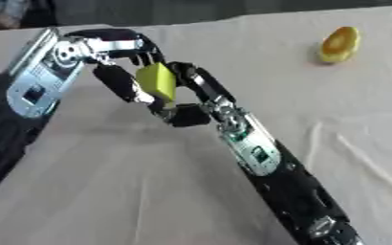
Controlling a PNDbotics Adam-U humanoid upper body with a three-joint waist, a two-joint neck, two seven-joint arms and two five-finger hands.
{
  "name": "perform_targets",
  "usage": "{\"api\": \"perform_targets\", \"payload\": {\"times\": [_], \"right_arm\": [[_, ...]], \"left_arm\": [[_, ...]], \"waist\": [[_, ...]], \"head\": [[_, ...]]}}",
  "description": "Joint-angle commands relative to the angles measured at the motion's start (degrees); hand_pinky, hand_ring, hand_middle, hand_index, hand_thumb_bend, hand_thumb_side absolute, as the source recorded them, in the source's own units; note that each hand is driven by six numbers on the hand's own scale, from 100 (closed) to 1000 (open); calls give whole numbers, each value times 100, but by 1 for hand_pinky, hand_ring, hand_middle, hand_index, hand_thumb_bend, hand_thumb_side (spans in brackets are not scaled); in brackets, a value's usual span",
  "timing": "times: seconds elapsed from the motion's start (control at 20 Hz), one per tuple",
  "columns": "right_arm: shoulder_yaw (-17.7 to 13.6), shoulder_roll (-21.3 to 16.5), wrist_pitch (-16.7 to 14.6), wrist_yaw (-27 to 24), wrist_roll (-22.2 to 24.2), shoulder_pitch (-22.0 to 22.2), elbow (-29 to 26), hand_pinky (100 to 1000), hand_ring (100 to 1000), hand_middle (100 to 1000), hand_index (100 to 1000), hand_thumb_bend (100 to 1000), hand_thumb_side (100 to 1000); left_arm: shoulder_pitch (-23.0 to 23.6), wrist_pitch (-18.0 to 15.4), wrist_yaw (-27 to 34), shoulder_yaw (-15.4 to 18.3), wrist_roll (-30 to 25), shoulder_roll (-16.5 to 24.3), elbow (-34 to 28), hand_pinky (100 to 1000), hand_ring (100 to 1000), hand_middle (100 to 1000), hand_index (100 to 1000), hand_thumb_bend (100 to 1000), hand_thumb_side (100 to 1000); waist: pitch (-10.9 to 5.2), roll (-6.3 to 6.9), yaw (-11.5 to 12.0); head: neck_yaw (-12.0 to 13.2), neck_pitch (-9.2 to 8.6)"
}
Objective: Pick up the objects with one hand, pass them to the other hand, and then place them into the box on the other side of the table.
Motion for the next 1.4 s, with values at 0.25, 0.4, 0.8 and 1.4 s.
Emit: {"api": "perform_targets", "payload": {"times": [0.25, 0.4, 0.8, 1.4], "right_arm": [[3, 55, 17, -49, -45, -117, -108, 812, 701, 486, 609, 100, 100], [6, 34, 20, -57, -35, -109, -113, 812, 701, 486, 610, 100, 100], [-13, 21, 94, -109, -80, -86, -105, 810, 699, 489, 614, 127, 100], [-29, 3, 353, -91, -259, -66, -34, 820, 805, 661, 802, 439, 334]], "left_arm": [[-88, -38, -320, -35, 134, 36, -231, 771, 707, 626, 675, 332, 341], [-86, -24, -413, -42, 210, 39, -271, 757, 683, 592, 630, 314, 347], [-76, 14, -734, -45, 402, 55, -412, 737, 656, 559, 605, 316, 345], [-60, 88, -824, -28, 390, 82, -509, 707, 599, 480, 515, 277, 337]], "waist": [[-171, 51, 5], [-175, 49, 1], [-178, 44, 2], [-184, 42, -2]], "head": [[9, -9], [6, -9], [23, -9], [9, -9]]}}
